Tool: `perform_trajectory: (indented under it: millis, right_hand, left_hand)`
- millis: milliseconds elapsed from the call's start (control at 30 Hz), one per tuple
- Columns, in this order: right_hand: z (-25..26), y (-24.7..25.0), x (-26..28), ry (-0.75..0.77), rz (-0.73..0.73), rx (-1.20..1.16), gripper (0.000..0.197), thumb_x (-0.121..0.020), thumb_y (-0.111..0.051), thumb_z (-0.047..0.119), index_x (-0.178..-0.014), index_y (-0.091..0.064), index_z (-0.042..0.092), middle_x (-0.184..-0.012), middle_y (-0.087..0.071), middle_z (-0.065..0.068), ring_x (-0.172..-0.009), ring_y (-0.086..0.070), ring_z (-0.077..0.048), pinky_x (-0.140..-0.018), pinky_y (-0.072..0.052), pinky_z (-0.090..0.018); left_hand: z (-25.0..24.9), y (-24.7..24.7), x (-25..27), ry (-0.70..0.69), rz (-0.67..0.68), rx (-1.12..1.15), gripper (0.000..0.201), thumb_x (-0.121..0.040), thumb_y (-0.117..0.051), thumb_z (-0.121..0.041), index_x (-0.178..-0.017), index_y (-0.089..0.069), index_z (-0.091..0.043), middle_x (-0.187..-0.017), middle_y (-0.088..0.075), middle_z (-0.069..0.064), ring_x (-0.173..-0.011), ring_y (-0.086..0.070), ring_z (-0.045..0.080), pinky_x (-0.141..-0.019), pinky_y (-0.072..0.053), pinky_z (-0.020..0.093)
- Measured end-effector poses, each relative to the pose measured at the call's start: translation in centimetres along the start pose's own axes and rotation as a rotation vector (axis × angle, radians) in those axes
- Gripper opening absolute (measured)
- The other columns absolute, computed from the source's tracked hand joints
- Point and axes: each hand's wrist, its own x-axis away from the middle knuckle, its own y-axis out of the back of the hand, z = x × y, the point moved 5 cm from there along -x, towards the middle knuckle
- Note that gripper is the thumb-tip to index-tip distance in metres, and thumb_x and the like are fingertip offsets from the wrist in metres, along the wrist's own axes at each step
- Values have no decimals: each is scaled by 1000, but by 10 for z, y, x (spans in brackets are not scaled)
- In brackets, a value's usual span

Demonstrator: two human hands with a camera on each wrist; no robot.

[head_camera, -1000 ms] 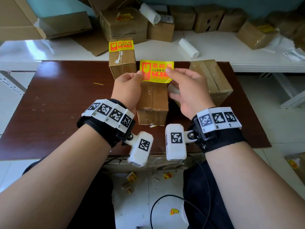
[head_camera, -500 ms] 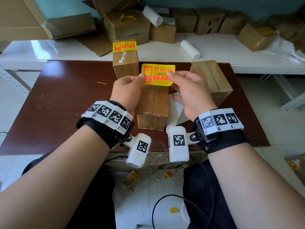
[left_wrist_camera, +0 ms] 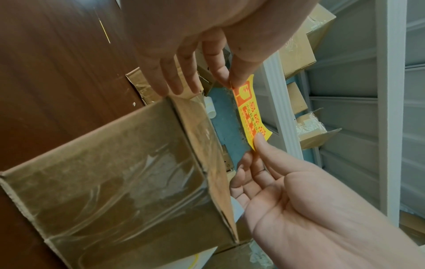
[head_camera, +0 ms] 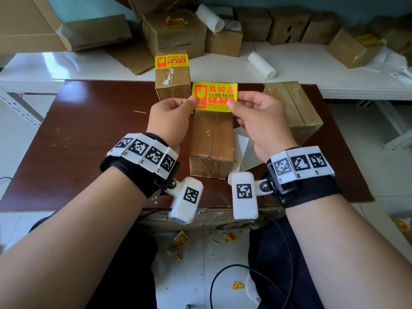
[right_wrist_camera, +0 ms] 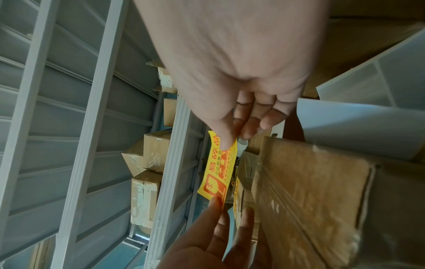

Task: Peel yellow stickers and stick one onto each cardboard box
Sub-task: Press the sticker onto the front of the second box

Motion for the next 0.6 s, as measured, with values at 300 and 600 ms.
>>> perform_trajectory:
  millis: [300, 600]
  right_hand:
    - [-2, 6, -2, -20, -8, 65, 9, -96, -83, 28, -100, -78, 34, -101, -80, 9, -97, -72, -8, -84, -57, -27]
    - [-2, 5, -2, -51, -3, 64, 29, -91, -88, 31, -115, -72, 36, -100, -83, 6, -99, -78, -8, -87, -60, -31]
  left_hand:
    - [-2, -3, 0, 5, 13, -3, 27, -95, -74, -35, -71, -71, -24, -84, -68, 9, -79, -61, 23, -94, -60, 54]
    - [-3, -2, 1, 7, -20, -50, 23, -91, -72, -38, -73, -69, -24, -86, -69, 9, -80, -62, 22, -91, -61, 52]
